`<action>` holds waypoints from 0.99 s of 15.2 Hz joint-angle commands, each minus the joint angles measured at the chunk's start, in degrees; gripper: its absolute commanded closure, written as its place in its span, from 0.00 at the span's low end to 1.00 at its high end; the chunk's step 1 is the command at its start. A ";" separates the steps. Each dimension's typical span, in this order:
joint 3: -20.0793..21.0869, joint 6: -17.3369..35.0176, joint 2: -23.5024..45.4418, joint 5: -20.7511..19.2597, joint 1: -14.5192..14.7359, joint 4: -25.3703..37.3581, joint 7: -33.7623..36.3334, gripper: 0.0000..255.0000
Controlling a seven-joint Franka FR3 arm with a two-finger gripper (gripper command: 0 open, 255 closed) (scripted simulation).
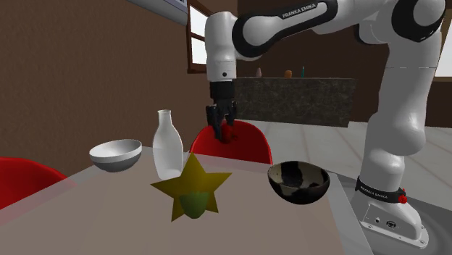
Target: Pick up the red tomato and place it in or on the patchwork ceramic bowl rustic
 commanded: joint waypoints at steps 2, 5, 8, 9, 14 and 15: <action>-0.33 1.11 -7.67 3.67 0.05 -8.12 -1.83 1.00; -0.88 1.25 -14.95 6.95 1.05 -15.07 -3.22 1.00; -1.63 0.64 -22.20 9.85 2.67 -21.43 -4.25 1.00; -1.91 0.27 -24.61 10.73 3.33 -23.43 -4.49 1.00; -3.15 -2.77 -36.88 14.52 7.12 -32.58 -4.83 1.00; -3.37 -3.62 -39.39 15.16 7.97 -34.24 -4.71 1.00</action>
